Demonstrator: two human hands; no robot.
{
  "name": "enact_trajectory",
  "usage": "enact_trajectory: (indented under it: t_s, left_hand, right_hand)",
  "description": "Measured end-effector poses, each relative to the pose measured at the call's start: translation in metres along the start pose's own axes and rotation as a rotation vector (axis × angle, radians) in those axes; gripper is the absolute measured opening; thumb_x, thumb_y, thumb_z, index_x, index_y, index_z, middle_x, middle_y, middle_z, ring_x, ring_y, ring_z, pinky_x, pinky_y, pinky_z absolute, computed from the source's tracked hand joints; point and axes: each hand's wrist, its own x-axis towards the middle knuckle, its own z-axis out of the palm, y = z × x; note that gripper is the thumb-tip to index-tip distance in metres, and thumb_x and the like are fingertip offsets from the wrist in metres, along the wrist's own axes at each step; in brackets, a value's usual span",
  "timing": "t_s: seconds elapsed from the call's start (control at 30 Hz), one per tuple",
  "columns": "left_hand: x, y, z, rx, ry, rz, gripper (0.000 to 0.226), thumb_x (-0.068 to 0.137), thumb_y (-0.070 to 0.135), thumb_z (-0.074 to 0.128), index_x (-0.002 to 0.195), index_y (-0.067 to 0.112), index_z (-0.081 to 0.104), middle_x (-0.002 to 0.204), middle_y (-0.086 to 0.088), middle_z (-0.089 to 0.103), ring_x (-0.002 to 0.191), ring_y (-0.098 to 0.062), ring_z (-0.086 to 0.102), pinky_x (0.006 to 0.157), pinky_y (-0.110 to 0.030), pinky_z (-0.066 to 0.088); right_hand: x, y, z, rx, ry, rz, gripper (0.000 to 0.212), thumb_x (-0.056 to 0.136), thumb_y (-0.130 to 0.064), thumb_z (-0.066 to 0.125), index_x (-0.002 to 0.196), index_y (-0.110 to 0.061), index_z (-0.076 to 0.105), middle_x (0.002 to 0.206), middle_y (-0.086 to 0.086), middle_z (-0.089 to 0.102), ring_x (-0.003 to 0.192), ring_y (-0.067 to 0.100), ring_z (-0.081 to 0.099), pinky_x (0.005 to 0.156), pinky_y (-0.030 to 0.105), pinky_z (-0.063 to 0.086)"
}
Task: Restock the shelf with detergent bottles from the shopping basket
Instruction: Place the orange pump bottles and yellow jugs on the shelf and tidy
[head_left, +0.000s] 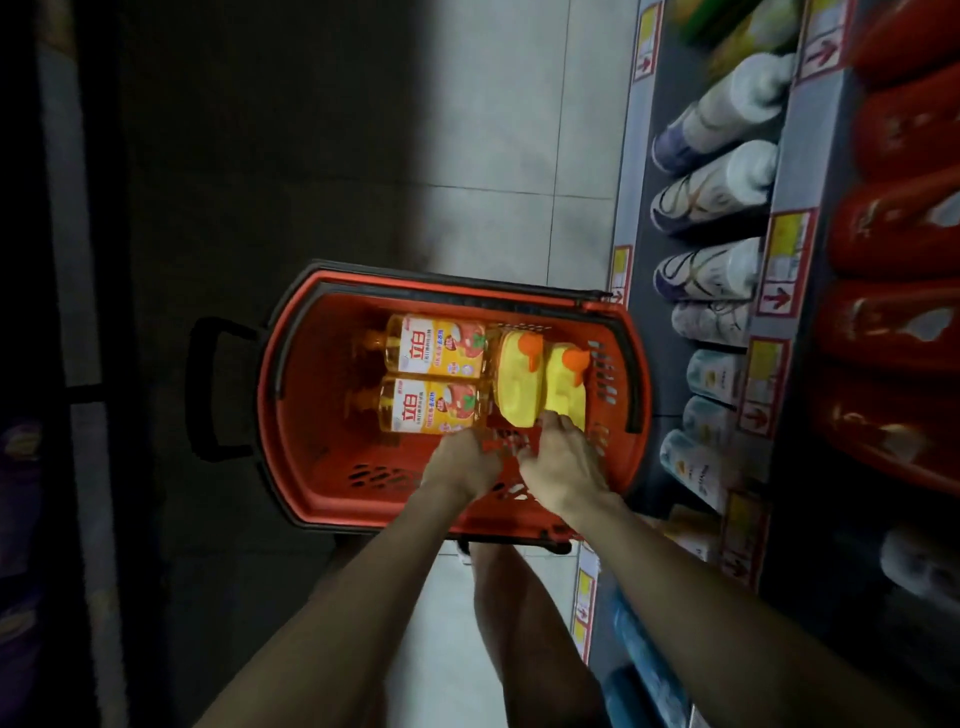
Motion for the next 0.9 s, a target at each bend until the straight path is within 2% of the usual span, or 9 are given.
enact_trajectory:
  t_s: [0.1, 0.2, 0.33, 0.43, 0.5, 0.6, 0.67, 0.77, 0.9]
  left_hand:
    - [0.032, 0.000, 0.023, -0.229, 0.012, -0.051, 0.045, 0.093, 0.035, 0.059, 0.133, 0.018, 0.067, 0.122, -0.012, 0.073, 0.109, -0.031, 0.068, 0.086, -0.031, 0.050]
    - [0.052, 0.000, 0.038, -0.571, 0.010, -0.100, 0.041, 0.096, 0.015, 0.055, 0.136, 0.020, 0.062, 0.119, -0.013, 0.073, 0.102, -0.025, 0.066, 0.090, -0.034, 0.054]
    - [0.062, -0.003, 0.054, -0.736, -0.059, -0.108, 0.045, 0.100, -0.005, 0.043, 0.133, 0.019, 0.062, 0.111, -0.008, 0.074, 0.107, -0.026, 0.071, 0.103, -0.049, 0.058]
    - [0.068, -0.010, 0.066, -0.745, -0.070, -0.109, 0.052, 0.098, -0.002, 0.047, 0.146, 0.014, 0.057, 0.118, -0.012, 0.075, 0.114, -0.035, 0.072, 0.104, -0.056, 0.056]
    - [0.069, -0.010, 0.069, -0.771, -0.048, -0.149, 0.054, 0.098, -0.001, 0.049, 0.150, 0.014, 0.053, 0.118, -0.014, 0.075, 0.115, -0.040, 0.070, 0.104, -0.057, 0.055]
    - [0.067, -0.004, 0.072, -0.827, -0.028, -0.180, 0.052, 0.097, 0.004, 0.058, 0.148, 0.011, 0.053, 0.114, -0.012, 0.076, 0.115, -0.035, 0.071, 0.107, -0.053, 0.055]
    - [0.062, -0.001, 0.074, -0.832, -0.012, -0.187, 0.052, 0.096, 0.008, 0.059, 0.147, 0.013, 0.054, 0.110, -0.005, 0.077, 0.117, -0.027, 0.069, 0.109, -0.049, 0.054]
    - [0.052, -0.001, 0.075, -0.843, 0.020, -0.206, 0.054, 0.091, 0.012, 0.061, 0.145, 0.017, 0.057, 0.093, 0.008, 0.081, 0.114, -0.024, 0.071, 0.107, -0.048, 0.054]
    - [0.042, -0.007, 0.083, -0.805, 0.051, -0.223, 0.050, 0.078, 0.021, 0.064, 0.127, 0.031, 0.067, 0.105, 0.001, 0.081, 0.107, -0.026, 0.074, 0.101, -0.054, 0.058]
  right_hand:
    - [0.025, 0.001, 0.008, 0.224, 0.004, 0.084, 0.064, 0.096, -0.027, 0.066, 0.153, -0.014, 0.040, 0.149, 0.013, 0.050, 0.140, 0.036, 0.049, 0.114, 0.044, 0.043]
    - [0.048, -0.004, 0.014, 0.429, 0.000, 0.188, 0.062, 0.092, -0.024, 0.068, 0.149, -0.014, 0.047, 0.147, 0.014, 0.056, 0.138, 0.037, 0.053, 0.111, 0.045, 0.048]
    - [0.067, -0.014, 0.014, 0.713, -0.044, 0.277, 0.051, 0.088, -0.017, 0.073, 0.137, -0.013, 0.060, 0.123, 0.010, 0.070, 0.113, 0.033, 0.067, 0.090, 0.036, 0.055]
    - [0.075, -0.015, 0.010, 0.906, -0.064, 0.356, 0.038, 0.091, -0.018, 0.073, 0.126, -0.009, 0.064, 0.101, 0.002, 0.065, 0.091, 0.023, 0.062, 0.075, 0.032, 0.047]
    - [0.078, -0.014, 0.009, 1.011, -0.096, 0.397, 0.032, 0.094, -0.019, 0.072, 0.123, -0.008, 0.064, 0.098, 0.000, 0.062, 0.084, 0.017, 0.057, 0.067, 0.031, 0.044]
    - [0.079, -0.012, 0.011, 1.077, -0.150, 0.439, 0.037, 0.093, -0.023, 0.073, 0.125, -0.006, 0.066, 0.123, 0.009, 0.065, 0.112, 0.029, 0.060, 0.095, 0.045, 0.052]
    - [0.075, -0.014, 0.007, 1.077, -0.172, 0.443, 0.026, 0.092, -0.024, 0.074, 0.111, -0.007, 0.068, 0.119, 0.006, 0.065, 0.121, 0.030, 0.057, 0.110, 0.052, 0.048]
    - [0.065, -0.019, 0.002, 1.075, -0.163, 0.432, 0.018, 0.092, -0.023, 0.074, 0.101, -0.012, 0.064, 0.102, 0.000, 0.062, 0.116, 0.028, 0.059, 0.107, 0.050, 0.051]
    - [0.043, -0.019, -0.004, 1.043, -0.166, 0.421, 0.048, 0.089, -0.027, 0.076, 0.131, -0.008, 0.063, 0.120, 0.008, 0.067, 0.118, 0.029, 0.062, 0.101, 0.046, 0.053]
